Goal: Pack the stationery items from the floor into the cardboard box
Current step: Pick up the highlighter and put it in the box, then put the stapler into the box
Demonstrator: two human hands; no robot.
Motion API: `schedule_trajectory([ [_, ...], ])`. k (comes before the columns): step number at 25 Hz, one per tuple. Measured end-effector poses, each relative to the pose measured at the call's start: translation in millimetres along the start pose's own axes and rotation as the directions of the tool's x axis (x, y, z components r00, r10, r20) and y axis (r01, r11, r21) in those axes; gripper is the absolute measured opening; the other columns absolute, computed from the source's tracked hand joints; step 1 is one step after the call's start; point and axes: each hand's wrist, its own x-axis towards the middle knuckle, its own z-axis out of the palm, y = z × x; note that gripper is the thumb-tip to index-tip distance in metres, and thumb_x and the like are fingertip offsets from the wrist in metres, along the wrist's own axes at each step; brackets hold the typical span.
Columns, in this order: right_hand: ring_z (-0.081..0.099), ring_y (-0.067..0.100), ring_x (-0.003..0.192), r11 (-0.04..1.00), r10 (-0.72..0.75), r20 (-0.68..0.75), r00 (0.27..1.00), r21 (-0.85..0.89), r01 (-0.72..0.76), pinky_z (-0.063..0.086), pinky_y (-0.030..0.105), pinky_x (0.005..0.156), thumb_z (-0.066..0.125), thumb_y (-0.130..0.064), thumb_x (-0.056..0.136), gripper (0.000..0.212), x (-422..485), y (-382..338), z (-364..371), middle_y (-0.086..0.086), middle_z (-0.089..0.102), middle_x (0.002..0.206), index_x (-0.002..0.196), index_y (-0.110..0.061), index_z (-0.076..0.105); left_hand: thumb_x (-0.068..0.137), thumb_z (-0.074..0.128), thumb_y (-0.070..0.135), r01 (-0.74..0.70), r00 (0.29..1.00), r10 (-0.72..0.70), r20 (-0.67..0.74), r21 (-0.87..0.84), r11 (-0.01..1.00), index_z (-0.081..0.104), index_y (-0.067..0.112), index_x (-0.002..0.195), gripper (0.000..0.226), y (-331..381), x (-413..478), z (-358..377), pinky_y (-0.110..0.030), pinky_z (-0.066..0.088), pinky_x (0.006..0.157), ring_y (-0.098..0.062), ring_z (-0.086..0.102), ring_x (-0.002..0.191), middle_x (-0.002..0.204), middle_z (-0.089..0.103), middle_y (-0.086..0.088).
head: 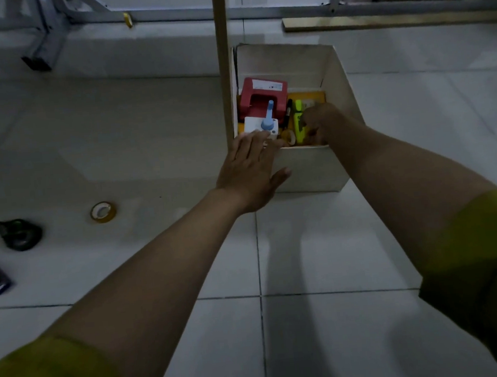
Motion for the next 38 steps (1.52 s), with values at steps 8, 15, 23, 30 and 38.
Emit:
schedule_trajectory([
  [8,0.06,0.023,0.106,0.986,-0.153,-0.362,0.92,0.012,0.169,0.047,0.007,0.072,0.038,-0.007,0.098,0.031,-28.6,-11.1,19.8,0.013,0.062,0.116,0.119,0.003,0.058,0.094,0.043,0.04,0.03,0.999,-0.031,-0.024,-0.03,0.999,0.012,0.02,0.149,0.065,-2.9,-14.7,0.1,-0.036,-0.002,0.119,-0.023,0.001,0.148,0.159,0.009,-0.007],
  [15,0.053,0.029,0.109,0.772,-0.592,-0.518,0.617,-0.144,0.619,0.048,0.028,0.088,0.046,-0.005,0.085,0.03,-83.0,1.9,63.5,0.017,0.059,0.114,0.11,-0.002,0.062,0.095,0.046,0.031,0.058,0.997,-0.065,-0.042,-0.147,0.987,0.012,0.018,0.149,0.066,-21.5,-51.8,-20.4,-0.035,0.008,0.121,-0.019,0.003,0.148,0.16,0.007,-0.003],
  [23,0.045,0.02,0.113,0.384,-0.923,-0.125,0.364,-0.264,0.885,0.026,-0.001,0.094,0.049,0.008,0.076,0.045,-130.2,5.4,127.9,0.019,0.055,0.118,0.12,0.001,0.056,0.094,0.048,0.03,0.247,0.958,-0.267,-0.103,-0.176,0.953,0.019,0.014,0.147,0.063,-82.2,-116.6,-38.6,-0.038,0.016,0.119,-0.025,0.011,0.147,0.159,0.013,-0.009],
  [30,0.043,0.016,0.124,0.581,-0.688,0.464,0.557,-0.107,0.807,0.041,0.03,0.103,0.046,-0.002,0.089,0.059,-156.0,-7.2,220.2,0.01,0.044,0.136,0.144,-0.018,0.031,0.093,0.052,0.025,0.533,0.794,-0.602,-0.087,-0.378,0.757,0.02,0.013,0.147,0.064,-136.7,-192.9,-43.8,-0.039,0.014,0.117,-0.03,0.011,0.145,0.158,0.012,-0.014],
  [38,0.036,0.026,0.138,0.597,-0.443,0.777,0.447,-0.116,0.794,0.036,0.041,0.112,0.048,-0.011,0.092,0.064,-184.1,2.6,336.1,0.013,0.036,0.15,0.149,-0.018,0.02,0.091,0.055,0.024,0.766,0.535,-0.845,0.007,-0.427,0.482,0.022,0.013,0.145,0.064,-193.5,-276.4,-32.3,-0.045,0.02,0.117,-0.033,0.015,0.144,0.156,0.015,-0.017],
])
